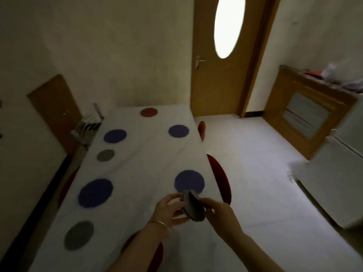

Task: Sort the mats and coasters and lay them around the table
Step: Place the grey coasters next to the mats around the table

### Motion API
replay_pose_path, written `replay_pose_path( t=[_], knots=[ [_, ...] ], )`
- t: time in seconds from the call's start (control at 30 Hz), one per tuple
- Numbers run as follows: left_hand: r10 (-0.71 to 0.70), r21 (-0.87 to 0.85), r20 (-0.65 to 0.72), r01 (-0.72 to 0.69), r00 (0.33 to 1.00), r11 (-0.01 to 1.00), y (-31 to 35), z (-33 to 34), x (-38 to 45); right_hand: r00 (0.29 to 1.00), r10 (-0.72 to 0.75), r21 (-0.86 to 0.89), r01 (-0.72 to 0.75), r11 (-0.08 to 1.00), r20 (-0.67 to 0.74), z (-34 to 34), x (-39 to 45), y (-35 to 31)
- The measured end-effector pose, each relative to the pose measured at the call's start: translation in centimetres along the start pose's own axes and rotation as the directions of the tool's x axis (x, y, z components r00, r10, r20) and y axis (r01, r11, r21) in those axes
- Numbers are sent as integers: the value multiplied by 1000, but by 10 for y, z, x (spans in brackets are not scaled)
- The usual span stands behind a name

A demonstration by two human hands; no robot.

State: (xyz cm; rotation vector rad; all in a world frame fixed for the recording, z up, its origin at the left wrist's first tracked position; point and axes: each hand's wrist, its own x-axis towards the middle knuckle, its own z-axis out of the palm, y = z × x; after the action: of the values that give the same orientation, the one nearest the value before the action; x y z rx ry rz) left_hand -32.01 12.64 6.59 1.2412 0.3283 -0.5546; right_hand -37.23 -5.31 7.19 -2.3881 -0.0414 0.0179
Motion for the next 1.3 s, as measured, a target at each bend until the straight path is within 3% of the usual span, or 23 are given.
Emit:
replay_pose_path(
  t=[0.1, 0.23, 0.43, 0.6, 0.8, 0.93, 1.23, 1.3],
  knots=[
    [4, -86, -163, -19, 987, 996, -19, -18, -26, 990, -123, -7, 124, 992, 62, 15, -4, 2],
    [-14, -187, -302, -45, 953, 981, -37, -30, -56, 984, -169, -25, 170, 985, 53, 27, -17, 2],
    [-31, -325, -382, -103, 924, 940, -52, -59, -73, 993, -119, -105, 116, 988, -23, 46, -20, 16],
    [-32, -406, -446, -171, 894, 898, -72, -92, -75, 979, -200, -323, 199, 925, 31, 82, -22, 32],
    [-51, -446, -457, -179, 888, 877, -92, -102, -78, 961, -93, -487, 215, 846, 262, 126, -58, 82],
    [-47, -460, -441, -181, 896, 869, -95, -101, -80, 967, -54, -448, 165, 879, 250, 134, -70, 96],
    [-44, -455, -408, -161, 912, 876, -92, -82, -78, 950, -98, -449, 228, 864, 295, 128, -79, 94],
    [-44, -439, -408, -154, 912, 885, -88, -74, -73, 975, -67, -370, 143, 918, 210, 121, -75, 91]
  ],
)
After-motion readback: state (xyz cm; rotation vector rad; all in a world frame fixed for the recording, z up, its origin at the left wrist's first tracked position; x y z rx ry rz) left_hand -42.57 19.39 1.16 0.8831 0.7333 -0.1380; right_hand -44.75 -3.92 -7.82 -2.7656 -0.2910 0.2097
